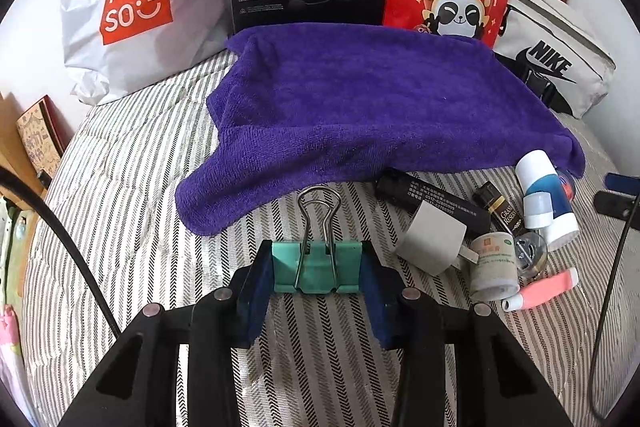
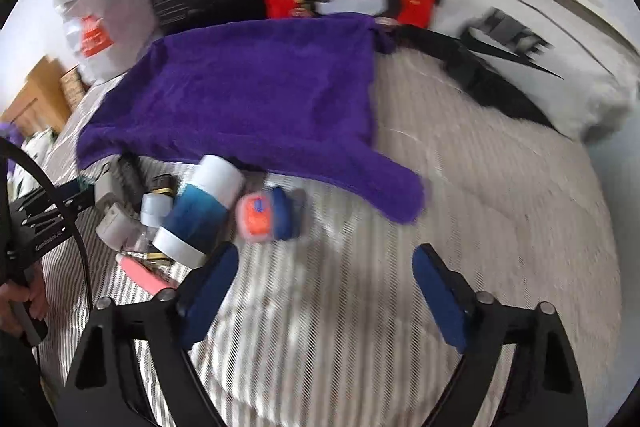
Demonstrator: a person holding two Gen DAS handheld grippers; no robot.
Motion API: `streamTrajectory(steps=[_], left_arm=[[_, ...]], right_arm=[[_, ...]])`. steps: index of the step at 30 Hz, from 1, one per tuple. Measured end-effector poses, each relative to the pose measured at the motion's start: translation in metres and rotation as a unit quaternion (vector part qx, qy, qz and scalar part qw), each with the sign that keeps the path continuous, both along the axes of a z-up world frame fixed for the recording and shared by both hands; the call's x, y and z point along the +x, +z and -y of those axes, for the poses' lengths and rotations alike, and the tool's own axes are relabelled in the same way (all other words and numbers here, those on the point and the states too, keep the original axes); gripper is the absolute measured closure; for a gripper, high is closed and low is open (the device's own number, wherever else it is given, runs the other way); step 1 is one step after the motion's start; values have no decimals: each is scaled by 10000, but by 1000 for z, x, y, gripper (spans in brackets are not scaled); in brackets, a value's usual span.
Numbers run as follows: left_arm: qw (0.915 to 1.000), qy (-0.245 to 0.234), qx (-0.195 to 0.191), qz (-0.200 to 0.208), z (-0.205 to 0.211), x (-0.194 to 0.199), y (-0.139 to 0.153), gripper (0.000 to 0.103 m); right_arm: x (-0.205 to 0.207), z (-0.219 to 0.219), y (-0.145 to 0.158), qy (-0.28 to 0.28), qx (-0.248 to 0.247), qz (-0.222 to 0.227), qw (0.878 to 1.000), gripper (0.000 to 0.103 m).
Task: Organize rigid objects
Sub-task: 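Close the right gripper on the Vaseline lip balm tin while the left holds the clip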
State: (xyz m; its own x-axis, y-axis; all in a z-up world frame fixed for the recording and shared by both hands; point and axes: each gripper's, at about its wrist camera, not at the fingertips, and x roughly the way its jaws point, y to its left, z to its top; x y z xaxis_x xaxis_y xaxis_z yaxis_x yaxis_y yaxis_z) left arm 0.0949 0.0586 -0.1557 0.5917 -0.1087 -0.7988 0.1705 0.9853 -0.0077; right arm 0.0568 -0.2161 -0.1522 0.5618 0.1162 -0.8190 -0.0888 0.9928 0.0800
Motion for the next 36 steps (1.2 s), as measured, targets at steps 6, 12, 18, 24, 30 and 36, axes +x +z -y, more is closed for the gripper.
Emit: streamTrajectory(steps=[6,12,18,24,30,36], left_arm=[[10000,-6,-3,74,0,-3,0,64],[10000,-11,5,77,0,-3,0,63],[9999,11,-11,100,0,-3,0,64],[10000,13,-17,83,-1,-4,0,64],[9999,29,-99,-122,-2,-1,3,64],[9992,113,-268,-259,-6,-6,9,64]], right_arm=[[12,-19,-15,396,-139,236,9988,27],[17,-29,-26,540,-322,314,9975,37],[17,-36,-26,675,-376,604,9952,64],[18,-42,-21,780,-579,548,9938,68],[18,-34,-18,672,-512,260,9961,67],[10,-17,-3,680,-269,338,9968,67]])
